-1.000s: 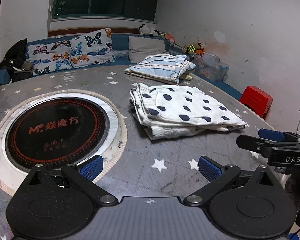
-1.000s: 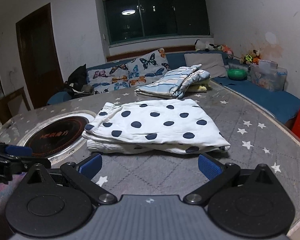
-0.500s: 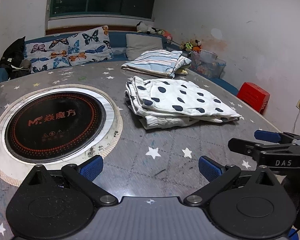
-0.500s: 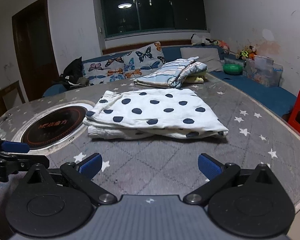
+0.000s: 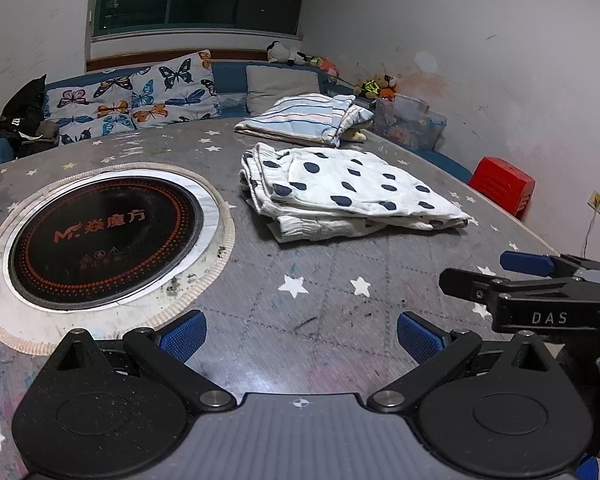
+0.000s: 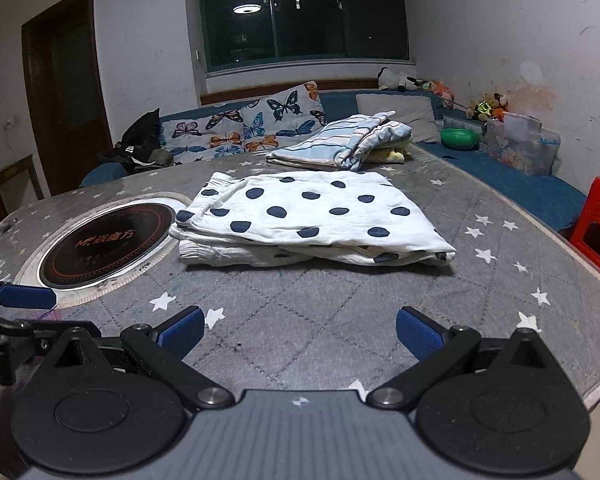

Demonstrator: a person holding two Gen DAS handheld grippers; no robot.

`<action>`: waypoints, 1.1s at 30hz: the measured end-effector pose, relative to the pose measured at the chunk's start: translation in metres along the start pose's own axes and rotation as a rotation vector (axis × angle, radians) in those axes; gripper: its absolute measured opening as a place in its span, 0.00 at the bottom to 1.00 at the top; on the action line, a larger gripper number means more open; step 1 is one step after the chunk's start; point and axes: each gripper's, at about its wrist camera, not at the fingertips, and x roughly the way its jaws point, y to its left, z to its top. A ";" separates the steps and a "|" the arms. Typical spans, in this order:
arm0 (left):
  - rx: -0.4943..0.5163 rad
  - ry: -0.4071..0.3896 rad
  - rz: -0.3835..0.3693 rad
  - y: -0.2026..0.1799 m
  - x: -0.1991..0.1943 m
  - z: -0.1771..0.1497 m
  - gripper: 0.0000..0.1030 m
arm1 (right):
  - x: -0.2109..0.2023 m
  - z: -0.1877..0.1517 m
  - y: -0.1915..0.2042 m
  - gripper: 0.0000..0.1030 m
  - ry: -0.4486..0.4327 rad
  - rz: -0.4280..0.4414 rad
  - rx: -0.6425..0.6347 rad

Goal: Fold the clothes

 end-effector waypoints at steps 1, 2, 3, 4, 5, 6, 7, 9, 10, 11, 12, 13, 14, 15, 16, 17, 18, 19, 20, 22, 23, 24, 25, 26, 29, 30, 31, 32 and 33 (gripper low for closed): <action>0.002 0.001 -0.001 -0.001 0.000 -0.001 1.00 | 0.000 0.000 0.000 1.00 0.001 -0.002 0.000; 0.004 0.002 -0.001 -0.002 0.000 -0.001 1.00 | -0.001 0.000 0.001 1.00 0.002 -0.007 -0.001; 0.006 0.003 -0.002 -0.003 0.000 -0.002 1.00 | -0.001 -0.001 0.001 1.00 0.003 -0.010 -0.001; 0.008 0.004 -0.002 -0.004 0.000 -0.002 1.00 | -0.001 -0.001 0.002 1.00 0.005 -0.014 -0.001; 0.011 0.005 -0.003 -0.005 0.000 -0.003 1.00 | -0.001 -0.001 0.002 1.00 0.007 -0.016 -0.002; 0.014 0.006 -0.003 -0.006 -0.001 -0.004 1.00 | -0.001 -0.002 0.002 1.00 0.008 -0.018 -0.003; 0.016 0.007 -0.003 -0.007 -0.001 -0.004 1.00 | -0.002 -0.002 0.002 1.00 0.008 -0.019 -0.003; 0.019 0.008 -0.003 -0.008 -0.001 -0.005 1.00 | -0.002 -0.003 0.002 1.00 0.008 -0.019 -0.002; 0.019 0.008 -0.002 -0.008 -0.001 -0.005 1.00 | -0.002 -0.003 0.002 1.00 0.009 -0.018 -0.001; 0.019 0.009 -0.002 -0.009 -0.001 -0.006 1.00 | -0.003 -0.003 0.002 1.00 0.009 -0.018 0.000; 0.020 0.009 -0.001 -0.009 -0.001 -0.006 1.00 | -0.003 -0.003 0.002 1.00 0.008 -0.017 0.000; 0.020 0.010 -0.001 -0.009 -0.001 -0.006 1.00 | -0.003 -0.003 0.003 1.00 0.008 -0.015 -0.001; 0.021 0.010 0.000 -0.010 -0.001 -0.006 1.00 | -0.003 -0.003 0.003 1.00 0.008 -0.016 -0.002; 0.022 0.011 0.001 -0.010 0.000 -0.007 1.00 | -0.004 -0.003 0.003 1.00 0.008 -0.017 -0.002; 0.024 0.012 0.002 -0.011 0.000 -0.007 1.00 | -0.004 -0.003 0.004 1.00 0.008 -0.018 -0.002; 0.025 0.013 0.002 -0.011 0.000 -0.007 1.00 | -0.005 -0.003 0.004 1.00 0.008 -0.018 -0.001; 0.026 0.013 0.003 -0.011 0.000 -0.008 1.00 | -0.005 -0.003 0.004 1.00 0.009 -0.019 -0.001; 0.027 0.014 0.003 -0.012 0.000 -0.008 1.00 | -0.005 -0.003 0.004 1.00 0.009 -0.019 0.000; 0.028 0.014 0.003 -0.012 0.000 -0.008 1.00 | -0.006 -0.003 0.004 1.00 0.008 -0.019 0.001; 0.029 0.015 0.002 -0.014 0.001 -0.008 1.00 | -0.006 -0.004 0.004 1.00 0.007 -0.020 0.002; 0.030 0.016 0.001 -0.014 0.001 -0.009 1.00 | -0.006 -0.004 0.003 1.00 0.007 -0.020 0.003; 0.032 0.017 0.000 -0.015 0.001 -0.009 1.00 | -0.007 -0.004 0.003 1.00 0.007 -0.021 0.005; 0.034 0.017 -0.001 -0.016 0.001 -0.009 1.00 | -0.007 -0.004 0.002 1.00 0.007 -0.021 0.006; 0.035 0.018 -0.003 -0.017 0.001 -0.009 1.00 | -0.007 -0.004 0.002 1.00 0.008 -0.022 0.007; 0.040 0.020 -0.006 -0.018 0.002 -0.009 1.00 | -0.006 -0.004 0.001 1.00 0.012 -0.022 0.010; 0.041 0.020 -0.006 -0.019 0.003 -0.009 1.00 | -0.005 -0.005 0.001 1.00 0.013 -0.022 0.011; 0.042 0.021 -0.007 -0.019 0.003 -0.009 1.00 | -0.005 -0.005 0.001 1.00 0.014 -0.021 0.011; 0.043 0.022 -0.007 -0.020 0.003 -0.009 1.00 | -0.004 -0.005 0.000 1.00 0.015 -0.020 0.012; 0.043 0.022 -0.007 -0.020 0.004 -0.009 1.00 | -0.004 -0.006 0.000 1.00 0.016 -0.019 0.012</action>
